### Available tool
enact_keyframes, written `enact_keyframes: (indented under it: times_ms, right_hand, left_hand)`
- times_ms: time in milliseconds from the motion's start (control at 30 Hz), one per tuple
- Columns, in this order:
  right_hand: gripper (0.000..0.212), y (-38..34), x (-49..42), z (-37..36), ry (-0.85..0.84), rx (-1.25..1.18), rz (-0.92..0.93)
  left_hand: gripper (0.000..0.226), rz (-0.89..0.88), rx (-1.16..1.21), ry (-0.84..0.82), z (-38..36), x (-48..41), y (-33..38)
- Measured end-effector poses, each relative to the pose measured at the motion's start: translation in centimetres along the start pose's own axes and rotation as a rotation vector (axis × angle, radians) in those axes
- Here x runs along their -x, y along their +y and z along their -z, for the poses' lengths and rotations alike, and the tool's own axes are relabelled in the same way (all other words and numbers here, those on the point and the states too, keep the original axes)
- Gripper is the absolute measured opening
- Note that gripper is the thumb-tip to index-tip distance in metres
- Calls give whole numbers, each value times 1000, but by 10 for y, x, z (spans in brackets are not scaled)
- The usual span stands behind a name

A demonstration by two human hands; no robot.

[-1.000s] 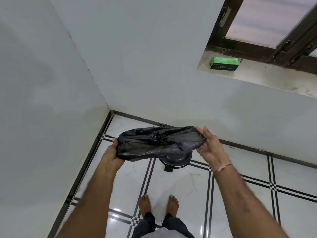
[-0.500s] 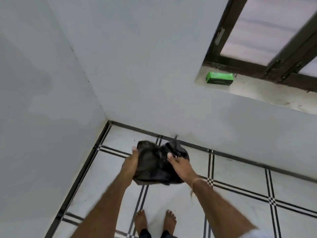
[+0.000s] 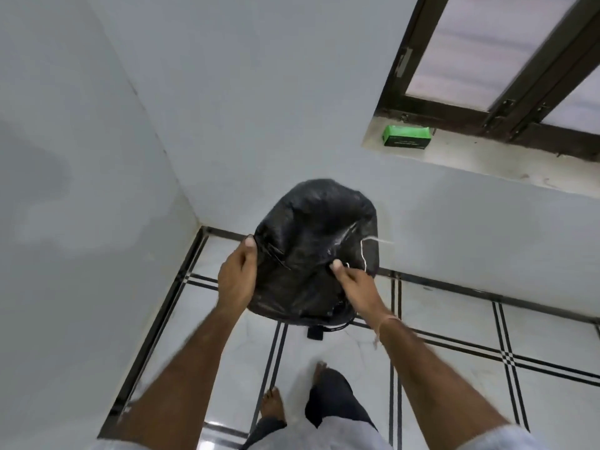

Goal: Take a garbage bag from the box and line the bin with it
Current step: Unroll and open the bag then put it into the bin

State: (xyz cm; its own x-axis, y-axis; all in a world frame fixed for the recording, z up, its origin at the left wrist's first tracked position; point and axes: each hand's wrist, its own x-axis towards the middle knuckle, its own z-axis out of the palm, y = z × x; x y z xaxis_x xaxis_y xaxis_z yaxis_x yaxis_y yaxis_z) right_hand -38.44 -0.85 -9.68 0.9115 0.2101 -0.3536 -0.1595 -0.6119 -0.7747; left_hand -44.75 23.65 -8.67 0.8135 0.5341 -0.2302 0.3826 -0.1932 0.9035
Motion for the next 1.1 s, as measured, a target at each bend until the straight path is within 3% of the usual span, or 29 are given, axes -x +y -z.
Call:
enact_keyframes:
  times_ms: [200, 300, 400, 533, 700, 800, 933, 1100]
  right_hand:
    - [47, -7, -4, 12, 4, -452, -110]
    - [52, -12, -14, 23, 17, -436, -85]
    - [52, -20, -22, 32, 99, -573, -80]
    - [40, -23, -27, 34, 73, -521, -38]
    - [38, -5, -40, 28, 122, -534, -50]
    - [41, 22, -50, 18, 150, -551, -104]
    - [58, 67, -67, 0, 154, -571, -154]
    - [54, 134, -111, -30, 186, -564, -203]
  left_hand:
    - [90, 80, 271, -35, 5, 1, -1]
    - [70, 98, 356, -38, 3, -4, 5]
    - [66, 87, 346, -49, 1, -13, 4]
    - [68, 90, 333, -88, -8, -19, 7]
    - [65, 54, 305, -120, -38, -22, 4]
    - [62, 121, 279, -134, -59, -25, -9]
    - [73, 239, 258, -164, -91, -35, -41]
    - [101, 343, 257, -176, -147, -59, -103]
